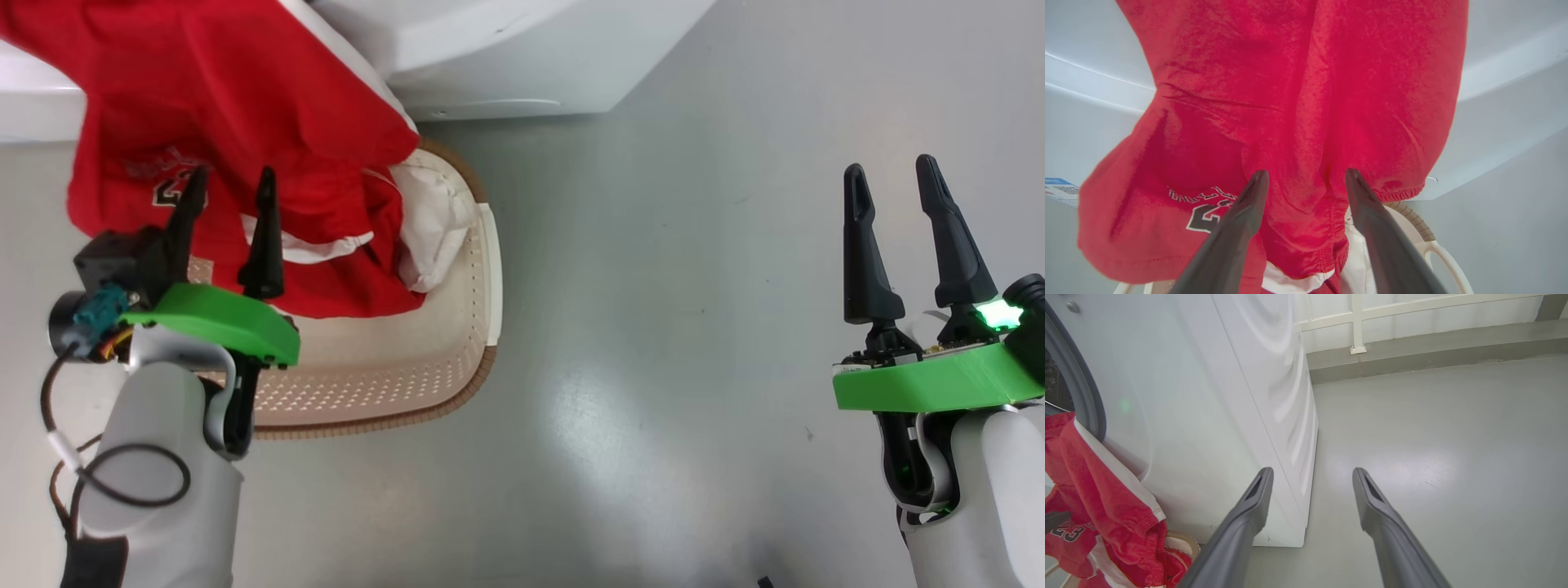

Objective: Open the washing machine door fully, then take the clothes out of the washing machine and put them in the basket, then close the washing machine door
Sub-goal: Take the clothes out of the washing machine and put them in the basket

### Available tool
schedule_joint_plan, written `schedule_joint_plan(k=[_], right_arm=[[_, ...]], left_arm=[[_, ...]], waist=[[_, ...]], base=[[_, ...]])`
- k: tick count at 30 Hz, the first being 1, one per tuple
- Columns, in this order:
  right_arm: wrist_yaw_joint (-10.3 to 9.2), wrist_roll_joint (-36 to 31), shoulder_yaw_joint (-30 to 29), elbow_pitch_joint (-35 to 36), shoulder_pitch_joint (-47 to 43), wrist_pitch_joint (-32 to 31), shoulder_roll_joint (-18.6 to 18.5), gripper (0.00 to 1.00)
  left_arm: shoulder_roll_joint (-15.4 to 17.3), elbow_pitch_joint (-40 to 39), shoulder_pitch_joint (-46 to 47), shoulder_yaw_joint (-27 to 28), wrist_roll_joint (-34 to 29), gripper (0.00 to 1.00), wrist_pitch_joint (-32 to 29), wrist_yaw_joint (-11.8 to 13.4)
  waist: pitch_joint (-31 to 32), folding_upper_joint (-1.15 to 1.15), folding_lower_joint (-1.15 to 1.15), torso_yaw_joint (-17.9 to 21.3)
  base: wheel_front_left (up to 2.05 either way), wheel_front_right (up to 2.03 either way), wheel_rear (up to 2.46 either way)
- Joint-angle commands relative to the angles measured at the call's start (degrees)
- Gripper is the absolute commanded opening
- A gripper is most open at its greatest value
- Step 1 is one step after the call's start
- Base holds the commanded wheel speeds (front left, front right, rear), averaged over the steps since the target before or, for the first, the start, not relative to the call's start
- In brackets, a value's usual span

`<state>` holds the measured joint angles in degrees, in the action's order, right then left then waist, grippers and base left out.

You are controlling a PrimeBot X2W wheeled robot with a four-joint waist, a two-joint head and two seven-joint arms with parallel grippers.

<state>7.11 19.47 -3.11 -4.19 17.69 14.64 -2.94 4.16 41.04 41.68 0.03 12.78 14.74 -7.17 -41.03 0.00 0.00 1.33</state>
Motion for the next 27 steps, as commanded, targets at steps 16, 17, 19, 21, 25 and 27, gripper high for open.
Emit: schedule_joint_plan(k=[16, 17, 19, 21, 25, 27], right_arm=[[0.37, -1.2, 0.0, 0.8, -3.9, 0.4, 0.1, 1.0], [0.37, -1.2, 0.0, 0.8, -4.0, 0.4, 0.1, 1.0], [0.37, -1.2, 0.0, 0.7, -4.3, 0.4, 0.1, 1.0], [0.37, -1.2, 0.1, 0.8, -4.4, 0.4, 0.1, 1.0], [0.37, -1.1, -0.1, 0.8, -4.6, 0.4, 0.1, 1.0], [0.37, -1.1, -0.2, 0.9, -4.6, 0.4, 0.1, 1.0]], left_arm=[[-0.1, -21.2, -14.0, 5.0, -2.2, 1.0, 0.3, -0.3], [-0.1, -22.2, -14.8, 5.1, -2.2, 1.0, 0.3, -0.3], [-0.3, -24.0, -16.6, 5.3, -2.3, 1.0, 0.3, -0.3], [-0.5, -25.9, -18.3, 5.9, -2.2, 1.0, 0.3, -0.3], [-0.9, -28.7, -20.9, 6.5, -2.0, 1.0, 0.3, -0.3], [-1.0, -29.6, -21.4, 6.6, -2.0, 1.0, 0.3, -0.3]], waist=[[3.8, 0.0, 0.0, -2.2], [4.0, 0.0, 0.0, -2.2], [4.4, 0.0, 0.0, -2.1], [4.6, 0.0, 0.0, -2.0], [4.8, 0.0, 0.0, -2.0], [4.7, 0.0, 0.0, -2.0]], base=[[0.0, 0.0, 0.0], [0.0, 0.0, 0.0], [0.0, 0.0, 0.0], [0.0, 0.0, 0.0], [0.0, 0.0, 0.0], [0.0, 0.0, 0.0]])
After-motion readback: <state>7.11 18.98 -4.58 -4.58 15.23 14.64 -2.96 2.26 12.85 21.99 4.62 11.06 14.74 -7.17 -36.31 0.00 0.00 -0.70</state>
